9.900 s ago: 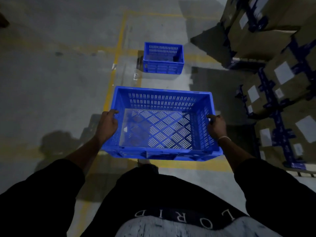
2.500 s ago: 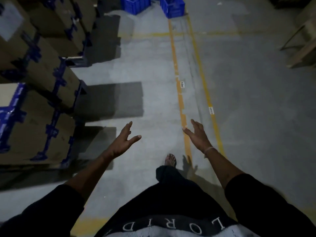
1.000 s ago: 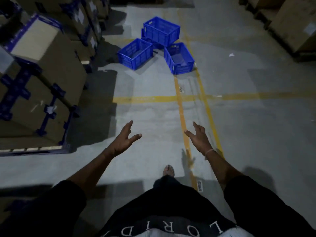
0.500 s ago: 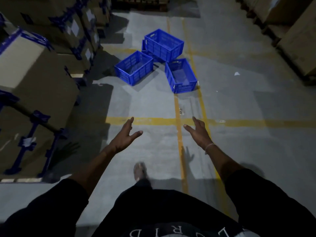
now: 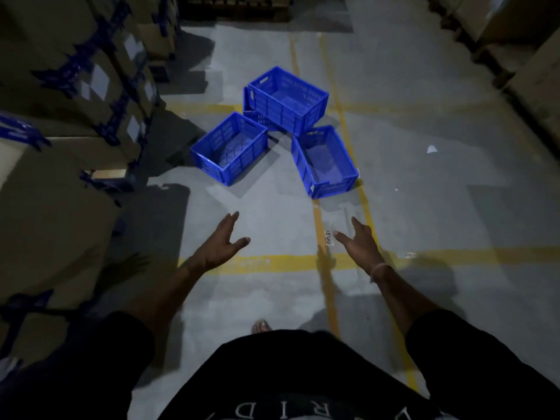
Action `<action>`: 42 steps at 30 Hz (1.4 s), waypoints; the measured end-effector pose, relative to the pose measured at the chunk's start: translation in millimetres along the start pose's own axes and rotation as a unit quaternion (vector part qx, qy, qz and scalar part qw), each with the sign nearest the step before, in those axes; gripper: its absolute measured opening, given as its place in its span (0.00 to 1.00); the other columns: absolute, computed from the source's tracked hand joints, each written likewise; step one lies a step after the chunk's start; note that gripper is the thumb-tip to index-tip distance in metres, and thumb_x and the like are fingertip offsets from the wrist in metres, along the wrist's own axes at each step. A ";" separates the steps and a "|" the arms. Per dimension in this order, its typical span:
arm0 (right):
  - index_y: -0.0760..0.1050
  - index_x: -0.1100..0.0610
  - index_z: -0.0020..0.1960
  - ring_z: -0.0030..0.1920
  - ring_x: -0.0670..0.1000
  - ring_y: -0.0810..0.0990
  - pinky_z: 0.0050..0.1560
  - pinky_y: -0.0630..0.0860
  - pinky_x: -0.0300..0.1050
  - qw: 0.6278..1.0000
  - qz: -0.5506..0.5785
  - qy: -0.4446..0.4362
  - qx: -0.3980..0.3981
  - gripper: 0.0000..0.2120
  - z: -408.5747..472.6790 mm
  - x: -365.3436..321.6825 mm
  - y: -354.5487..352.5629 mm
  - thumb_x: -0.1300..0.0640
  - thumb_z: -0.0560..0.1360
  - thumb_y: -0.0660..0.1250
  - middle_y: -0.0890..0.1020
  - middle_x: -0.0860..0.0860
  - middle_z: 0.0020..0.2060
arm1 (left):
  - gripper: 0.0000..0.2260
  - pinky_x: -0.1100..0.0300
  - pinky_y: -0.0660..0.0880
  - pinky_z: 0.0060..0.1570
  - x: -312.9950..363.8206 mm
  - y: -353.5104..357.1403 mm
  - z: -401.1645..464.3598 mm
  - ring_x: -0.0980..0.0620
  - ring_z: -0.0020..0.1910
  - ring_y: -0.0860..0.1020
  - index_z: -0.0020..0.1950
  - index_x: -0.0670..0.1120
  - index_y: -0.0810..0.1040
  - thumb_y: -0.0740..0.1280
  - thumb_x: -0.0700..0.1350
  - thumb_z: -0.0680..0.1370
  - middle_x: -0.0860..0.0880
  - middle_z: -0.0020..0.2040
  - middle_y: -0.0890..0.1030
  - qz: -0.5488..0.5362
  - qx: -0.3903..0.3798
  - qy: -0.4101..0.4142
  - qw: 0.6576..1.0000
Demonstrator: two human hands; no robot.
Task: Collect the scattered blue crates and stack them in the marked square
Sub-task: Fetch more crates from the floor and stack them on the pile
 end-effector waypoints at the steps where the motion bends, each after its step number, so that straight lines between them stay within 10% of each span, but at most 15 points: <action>1: 0.56 0.52 0.79 0.74 0.54 0.64 0.71 0.62 0.47 1.000 0.001 0.002 0.005 0.40 18.3 -9.5 0.8 0.40 0.74 0.69 0.60 0.53 0.75 | 0.44 0.45 0.66 0.74 6.7 -10.2 19.2 0.47 0.78 0.62 0.82 0.56 0.52 0.68 0.68 0.73 0.50 0.83 0.51 -0.001 -0.002 0.000 1.000; 10: 0.55 0.52 0.79 0.73 0.56 0.65 0.71 0.66 0.51 1.000 0.009 -0.008 -0.005 0.41 219.2 -91.8 -7.4 0.39 0.74 0.69 0.60 0.53 0.75 | 0.39 0.46 0.67 0.73 40.8 -73.6 220.1 0.46 0.76 0.65 0.82 0.52 0.53 0.70 0.58 0.77 0.50 0.82 0.53 -0.001 -0.005 0.005 1.000; 19: 0.57 0.56 0.79 0.75 0.56 0.63 0.70 0.62 0.46 1.000 0.008 -0.015 0.000 0.39 439.4 -187.5 -56.7 0.45 0.75 0.70 0.61 0.58 0.75 | 0.47 0.41 0.66 0.73 118.4 -130.4 432.2 0.46 0.76 0.65 0.82 0.51 0.54 0.65 0.72 0.70 0.47 0.81 0.59 0.041 0.003 -0.001 0.999; 30: 0.57 0.54 0.79 0.73 0.60 0.65 0.70 0.67 0.57 1.000 0.013 -0.007 -0.022 0.39 639.7 -282.4 -73.1 0.43 0.75 0.70 0.60 0.57 0.74 | 0.37 0.43 0.64 0.74 161.8 -192.3 641.6 0.48 0.77 0.63 0.81 0.46 0.55 0.70 0.54 0.79 0.49 0.80 0.60 0.002 -0.002 -0.001 1.000; 38: 0.56 0.48 0.79 0.72 0.60 0.65 0.68 0.69 0.61 0.998 0.031 0.048 -0.013 0.47 765.5 -342.0 -44.3 0.32 0.66 0.67 0.60 0.56 0.73 | 0.49 0.43 0.61 0.76 139.8 -268.2 818.9 0.47 0.80 0.57 0.82 0.47 0.52 0.64 0.74 0.71 0.47 0.82 0.55 0.031 -0.047 0.007 0.998; 42: 0.64 0.53 0.74 0.69 0.61 0.68 0.66 0.70 0.56 0.998 0.018 0.054 0.011 0.41 816.8 -371.8 -33.7 0.34 0.67 0.67 0.66 0.60 0.69 | 0.42 0.42 0.60 0.76 145.9 -298.1 893.1 0.45 0.80 0.56 0.82 0.46 0.52 0.66 0.64 0.76 0.45 0.82 0.53 0.083 -0.099 0.026 0.991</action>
Point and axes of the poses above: each hand's wrist, its own z-axis towards the middle knuckle, its own y-axis out of the palm, x = y × z, the point moved 2 cm from there along z, towards the middle knuckle
